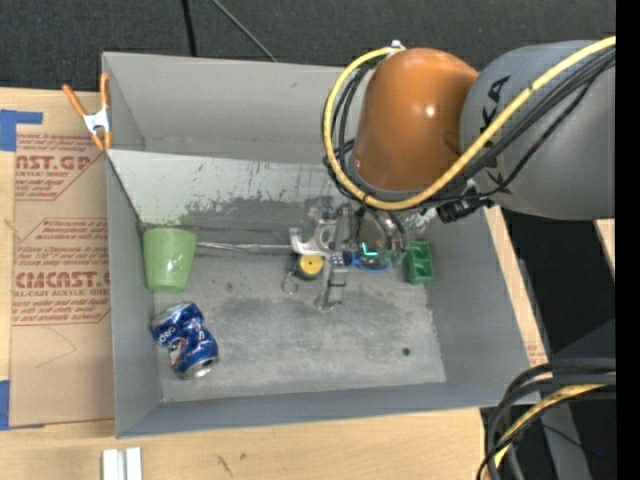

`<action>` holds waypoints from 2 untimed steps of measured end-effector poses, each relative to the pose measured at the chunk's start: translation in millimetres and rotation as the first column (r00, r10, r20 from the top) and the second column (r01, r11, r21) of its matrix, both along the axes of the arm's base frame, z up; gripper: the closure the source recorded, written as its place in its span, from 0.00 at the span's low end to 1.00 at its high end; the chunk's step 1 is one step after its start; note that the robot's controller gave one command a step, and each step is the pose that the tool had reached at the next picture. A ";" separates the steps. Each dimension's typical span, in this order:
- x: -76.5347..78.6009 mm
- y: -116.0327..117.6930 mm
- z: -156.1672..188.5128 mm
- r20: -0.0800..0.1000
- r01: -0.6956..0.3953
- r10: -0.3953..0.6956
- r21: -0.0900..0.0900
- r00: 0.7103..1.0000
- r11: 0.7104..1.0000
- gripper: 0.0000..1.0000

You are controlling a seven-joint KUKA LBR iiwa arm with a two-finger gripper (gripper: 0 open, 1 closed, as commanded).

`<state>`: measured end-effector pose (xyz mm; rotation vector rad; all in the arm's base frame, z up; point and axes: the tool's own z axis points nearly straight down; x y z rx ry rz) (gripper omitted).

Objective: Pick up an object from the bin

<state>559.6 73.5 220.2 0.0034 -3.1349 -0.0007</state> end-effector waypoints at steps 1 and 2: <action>1.8 -0.5 4.9 0.009 0.002 -0.002 0.001 1.000 1.000 1.00; -17.3 56.5 -134.5 0.000 0.094 -0.094 0.000 0.996 0.996 1.00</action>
Offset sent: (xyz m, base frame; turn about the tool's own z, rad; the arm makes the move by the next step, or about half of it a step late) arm 0.0000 0.0000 0.0000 0.0000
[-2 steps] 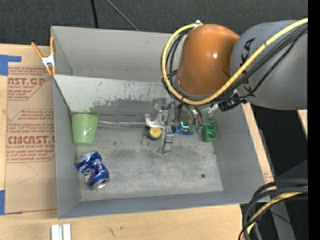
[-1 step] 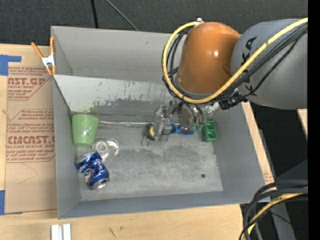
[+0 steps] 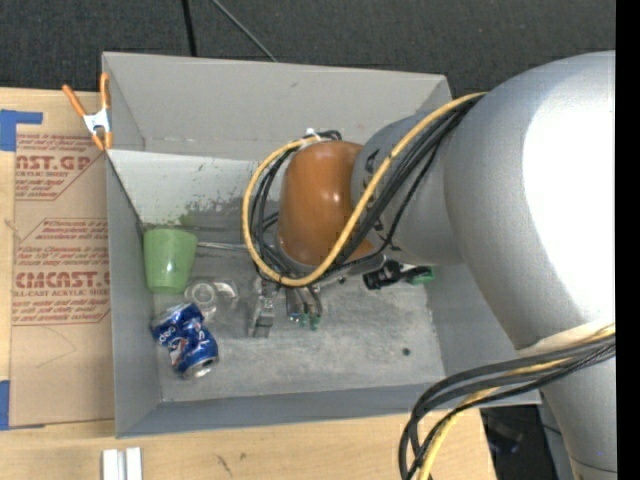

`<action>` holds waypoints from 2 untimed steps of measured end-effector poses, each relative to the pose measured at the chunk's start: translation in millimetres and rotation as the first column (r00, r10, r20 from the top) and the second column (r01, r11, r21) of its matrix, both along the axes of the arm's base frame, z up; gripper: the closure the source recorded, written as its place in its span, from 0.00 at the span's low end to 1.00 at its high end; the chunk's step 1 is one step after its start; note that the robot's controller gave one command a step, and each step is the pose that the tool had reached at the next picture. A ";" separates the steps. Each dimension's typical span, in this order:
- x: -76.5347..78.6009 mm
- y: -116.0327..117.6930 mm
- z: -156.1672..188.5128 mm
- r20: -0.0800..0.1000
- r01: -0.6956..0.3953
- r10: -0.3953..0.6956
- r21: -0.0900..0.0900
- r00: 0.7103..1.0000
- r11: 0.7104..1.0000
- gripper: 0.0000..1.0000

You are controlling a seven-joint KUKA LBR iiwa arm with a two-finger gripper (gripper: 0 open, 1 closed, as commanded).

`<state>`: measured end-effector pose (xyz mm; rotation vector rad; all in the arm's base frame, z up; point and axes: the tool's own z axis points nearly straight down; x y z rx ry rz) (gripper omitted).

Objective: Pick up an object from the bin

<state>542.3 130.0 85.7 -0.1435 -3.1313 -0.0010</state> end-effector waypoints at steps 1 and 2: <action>2.5 -1.8 4.6 0.007 0.002 -0.002 0.000 1.000 1.000 0.00; -22.1 75.2 -8.2 0.006 -0.217 0.217 0.001 0.976 0.976 0.00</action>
Offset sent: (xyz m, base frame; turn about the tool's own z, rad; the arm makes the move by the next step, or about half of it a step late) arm 0.0000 0.0000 0.0000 0.0000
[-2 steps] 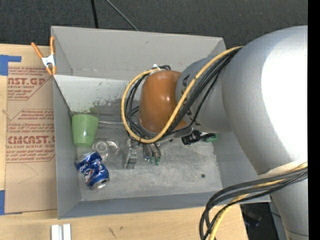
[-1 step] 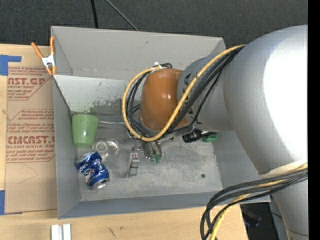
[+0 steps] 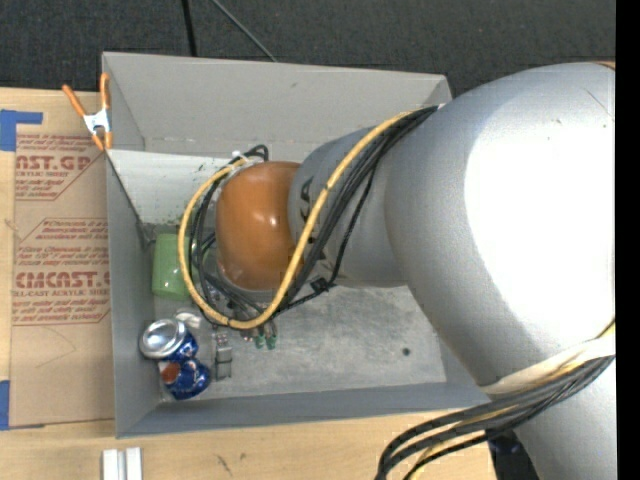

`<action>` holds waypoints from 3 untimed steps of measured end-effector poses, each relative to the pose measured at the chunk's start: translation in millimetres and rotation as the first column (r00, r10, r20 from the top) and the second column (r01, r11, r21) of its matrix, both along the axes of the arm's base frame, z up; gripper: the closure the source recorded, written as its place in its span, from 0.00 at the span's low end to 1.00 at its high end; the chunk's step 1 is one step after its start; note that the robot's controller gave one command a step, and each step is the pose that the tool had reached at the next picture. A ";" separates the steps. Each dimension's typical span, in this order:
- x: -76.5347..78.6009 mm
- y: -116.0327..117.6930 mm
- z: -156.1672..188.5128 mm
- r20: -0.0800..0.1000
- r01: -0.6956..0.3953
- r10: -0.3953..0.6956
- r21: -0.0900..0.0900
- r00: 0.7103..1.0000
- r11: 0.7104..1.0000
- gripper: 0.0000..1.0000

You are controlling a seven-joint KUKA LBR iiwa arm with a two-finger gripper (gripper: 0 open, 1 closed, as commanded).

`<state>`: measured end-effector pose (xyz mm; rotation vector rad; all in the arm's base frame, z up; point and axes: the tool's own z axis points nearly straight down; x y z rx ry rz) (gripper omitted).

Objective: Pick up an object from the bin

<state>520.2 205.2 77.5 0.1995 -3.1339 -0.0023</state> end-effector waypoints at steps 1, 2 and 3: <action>-29.6 19.2 -7.0 0.006 0.104 -0.104 -0.022 0.995 0.994 0.00; -33.2 29.1 -8.1 0.001 0.104 -0.104 -0.004 0.995 0.995 1.00; 20.7 41.7 10.5 0.006 0.228 -0.228 0.002 0.974 0.974 1.00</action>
Offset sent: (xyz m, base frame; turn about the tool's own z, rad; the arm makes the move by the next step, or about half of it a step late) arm -0.0335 0.0305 -0.0075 0.1037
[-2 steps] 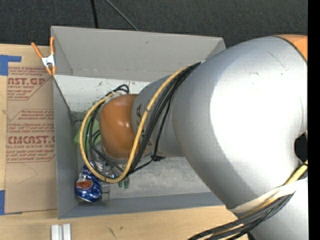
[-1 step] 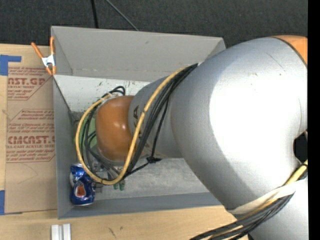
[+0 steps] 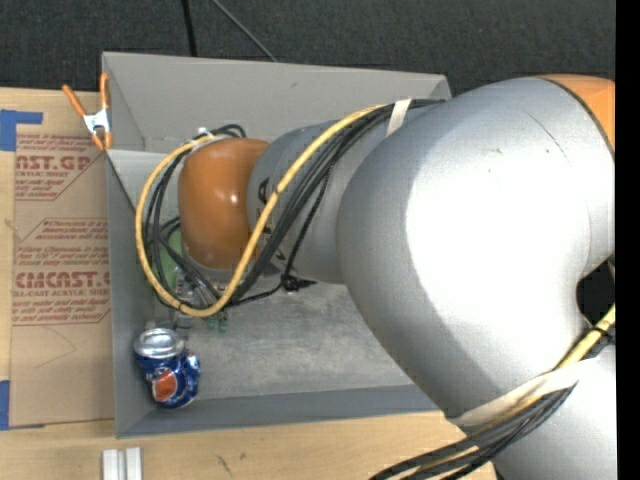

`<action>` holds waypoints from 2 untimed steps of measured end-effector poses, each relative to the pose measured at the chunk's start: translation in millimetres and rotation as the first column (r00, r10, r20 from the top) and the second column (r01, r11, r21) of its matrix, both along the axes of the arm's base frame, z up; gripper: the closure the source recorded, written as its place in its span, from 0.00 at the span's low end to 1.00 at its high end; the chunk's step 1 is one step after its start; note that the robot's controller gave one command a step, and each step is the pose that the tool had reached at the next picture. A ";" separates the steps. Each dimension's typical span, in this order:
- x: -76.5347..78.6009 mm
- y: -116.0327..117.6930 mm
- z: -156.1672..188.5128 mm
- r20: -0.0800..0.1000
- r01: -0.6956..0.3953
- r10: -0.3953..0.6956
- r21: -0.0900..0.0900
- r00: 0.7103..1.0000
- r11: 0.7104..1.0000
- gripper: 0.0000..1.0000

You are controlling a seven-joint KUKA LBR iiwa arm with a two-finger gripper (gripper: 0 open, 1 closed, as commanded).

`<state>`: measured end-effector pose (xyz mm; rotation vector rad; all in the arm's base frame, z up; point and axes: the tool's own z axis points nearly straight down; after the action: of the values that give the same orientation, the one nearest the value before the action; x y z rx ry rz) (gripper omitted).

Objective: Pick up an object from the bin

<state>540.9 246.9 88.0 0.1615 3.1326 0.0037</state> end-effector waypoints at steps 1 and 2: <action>-1.7 0.0 -0.5 -0.005 -0.001 0.001 -0.001 1.000 1.000 0.00; -45.8 -11.7 7.4 0.012 -0.213 0.213 -0.001 0.977 0.977 0.00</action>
Offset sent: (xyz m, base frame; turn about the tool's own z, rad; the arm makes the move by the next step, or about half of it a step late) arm 0.0000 0.0000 0.0000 0.0000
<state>495.0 235.3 95.4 -0.1745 3.1203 0.0063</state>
